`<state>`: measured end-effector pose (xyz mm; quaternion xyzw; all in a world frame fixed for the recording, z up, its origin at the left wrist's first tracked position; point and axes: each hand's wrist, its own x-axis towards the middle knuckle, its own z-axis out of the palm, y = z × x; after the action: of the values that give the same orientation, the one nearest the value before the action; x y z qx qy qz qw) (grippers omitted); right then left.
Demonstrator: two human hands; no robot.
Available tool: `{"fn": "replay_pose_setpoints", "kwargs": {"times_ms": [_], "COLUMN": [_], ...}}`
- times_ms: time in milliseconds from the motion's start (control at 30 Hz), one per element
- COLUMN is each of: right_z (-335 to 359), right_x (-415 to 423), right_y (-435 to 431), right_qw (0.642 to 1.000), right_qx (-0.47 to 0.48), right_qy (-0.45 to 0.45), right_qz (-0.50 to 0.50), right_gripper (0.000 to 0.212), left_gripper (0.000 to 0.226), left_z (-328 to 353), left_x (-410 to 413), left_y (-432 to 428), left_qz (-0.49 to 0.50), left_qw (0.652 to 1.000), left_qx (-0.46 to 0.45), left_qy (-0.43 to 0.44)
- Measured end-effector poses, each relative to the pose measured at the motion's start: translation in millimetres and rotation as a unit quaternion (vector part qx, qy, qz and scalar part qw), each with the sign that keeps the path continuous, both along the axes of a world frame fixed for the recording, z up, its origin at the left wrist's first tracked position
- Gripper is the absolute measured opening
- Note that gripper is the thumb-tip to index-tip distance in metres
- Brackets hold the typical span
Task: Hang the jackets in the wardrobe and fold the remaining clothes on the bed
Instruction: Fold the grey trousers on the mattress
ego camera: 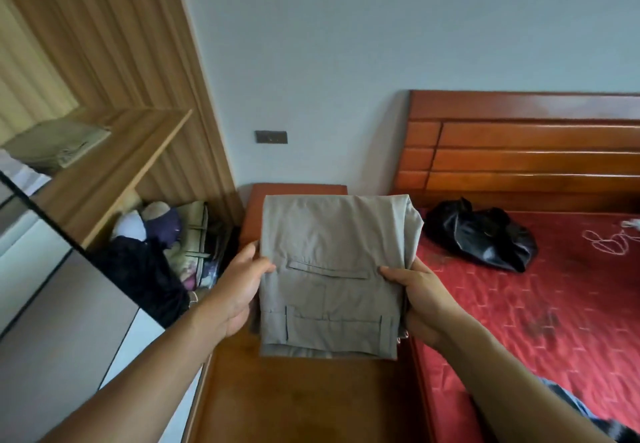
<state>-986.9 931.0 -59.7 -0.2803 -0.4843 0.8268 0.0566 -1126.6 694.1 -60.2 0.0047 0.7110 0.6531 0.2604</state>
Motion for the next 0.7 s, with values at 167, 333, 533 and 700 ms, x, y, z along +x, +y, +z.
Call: {"fn": "replay_pose_setpoints", "kwargs": {"times_ms": [167, 333, 533, 700], "right_z": [-2.9, -18.9, -14.2, 1.3], "right_x": [-91.7, -200.5, -337.4, -432.6], "right_y": [8.5, 32.7, 53.9, 34.4], "right_qw": [0.999, 0.991, 0.962, 0.923], "right_qx": [-0.007, -0.015, -0.022, -0.013], "right_qy": [-0.006, -0.005, 0.008, 0.021], "right_qz": [0.046, 0.132, 0.270, 0.383], "right_gripper": [0.036, 0.040, 0.039, 0.036], "left_gripper": [0.038, 0.040, 0.037, 0.040], "left_z": [-2.0, -8.0, -5.3, 5.7], "left_x": [-65.5, -129.3, -193.1, -224.1], "left_y": [-3.4, 3.2, 16.2, 5.7], "left_qz": [0.055, 0.103, 0.221, 0.327], "left_qw": [0.998, 0.995, 0.975, 0.945], "left_qx": [-0.004, -0.007, -0.004, 0.009], "left_qy": [-0.012, -0.010, -0.007, -0.027]}}
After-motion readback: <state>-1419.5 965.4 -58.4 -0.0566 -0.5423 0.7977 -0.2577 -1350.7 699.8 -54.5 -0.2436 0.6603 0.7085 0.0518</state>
